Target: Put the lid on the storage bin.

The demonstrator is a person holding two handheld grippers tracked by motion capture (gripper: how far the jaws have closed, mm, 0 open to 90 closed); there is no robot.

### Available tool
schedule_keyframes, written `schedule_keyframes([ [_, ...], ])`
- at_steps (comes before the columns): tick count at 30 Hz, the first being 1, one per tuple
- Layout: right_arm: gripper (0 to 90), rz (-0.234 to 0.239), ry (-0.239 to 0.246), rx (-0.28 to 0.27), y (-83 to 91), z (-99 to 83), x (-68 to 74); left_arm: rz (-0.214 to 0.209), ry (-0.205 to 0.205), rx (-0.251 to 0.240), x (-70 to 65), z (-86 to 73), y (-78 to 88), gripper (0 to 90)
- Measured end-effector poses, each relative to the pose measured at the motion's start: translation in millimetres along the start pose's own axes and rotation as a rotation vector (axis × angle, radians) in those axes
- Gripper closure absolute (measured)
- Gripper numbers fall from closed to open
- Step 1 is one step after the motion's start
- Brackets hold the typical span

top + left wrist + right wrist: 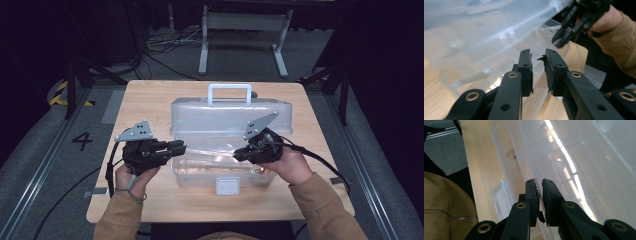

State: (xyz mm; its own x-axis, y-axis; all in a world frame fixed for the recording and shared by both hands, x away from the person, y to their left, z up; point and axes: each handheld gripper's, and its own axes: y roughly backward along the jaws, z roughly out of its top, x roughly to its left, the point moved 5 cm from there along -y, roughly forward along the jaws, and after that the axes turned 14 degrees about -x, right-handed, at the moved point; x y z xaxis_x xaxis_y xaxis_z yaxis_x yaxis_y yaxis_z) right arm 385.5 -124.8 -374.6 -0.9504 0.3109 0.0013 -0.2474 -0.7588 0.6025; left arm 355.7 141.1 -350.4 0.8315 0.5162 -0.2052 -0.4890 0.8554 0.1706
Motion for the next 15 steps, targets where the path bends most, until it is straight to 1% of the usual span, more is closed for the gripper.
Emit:
schedule_keyframes([
  [1,83.0,-0.002,0.0,-0.002,-0.1,0.0,0.1,0.011,0.001,-0.002,1.0,1.7,0.3,77.0],
  [5,82.5,-0.001,-0.01,-0.01,0.3,0.2,-0.7,0.05,-0.001,0.018,3.2,4.9,-2.5,79.5],
  [8,81.2,0.003,-0.013,-0.011,0.3,0.1,-1.6,0.062,-0.003,0.023,3.3,6.3,-3.8,80.5],
  [10,75.1,-0.01,-0.01,-0.008,0.1,-0.5,-1.8,0.065,-0.003,0.017,3.2,7.5,-3.8,80.8],
  [12,66.3,-0.016,-0.004,0.007,-0.2,-2.0,-1.0,0.074,-0.011,0.005,2.2,8.5,-2.5,81.2],
  [13,66.3,-0.016,-0.004,0.007,-0.2,-2.0,-1.0,0.074,-0.011,0.005,2.2,8.5,-2.5,81.6],
  [15,62.1,-0.011,-0.012,0.011,-0.1,-4.0,-0.3,0.078,-0.013,0.002,1.7,9.4,-1.7,81.7],
])
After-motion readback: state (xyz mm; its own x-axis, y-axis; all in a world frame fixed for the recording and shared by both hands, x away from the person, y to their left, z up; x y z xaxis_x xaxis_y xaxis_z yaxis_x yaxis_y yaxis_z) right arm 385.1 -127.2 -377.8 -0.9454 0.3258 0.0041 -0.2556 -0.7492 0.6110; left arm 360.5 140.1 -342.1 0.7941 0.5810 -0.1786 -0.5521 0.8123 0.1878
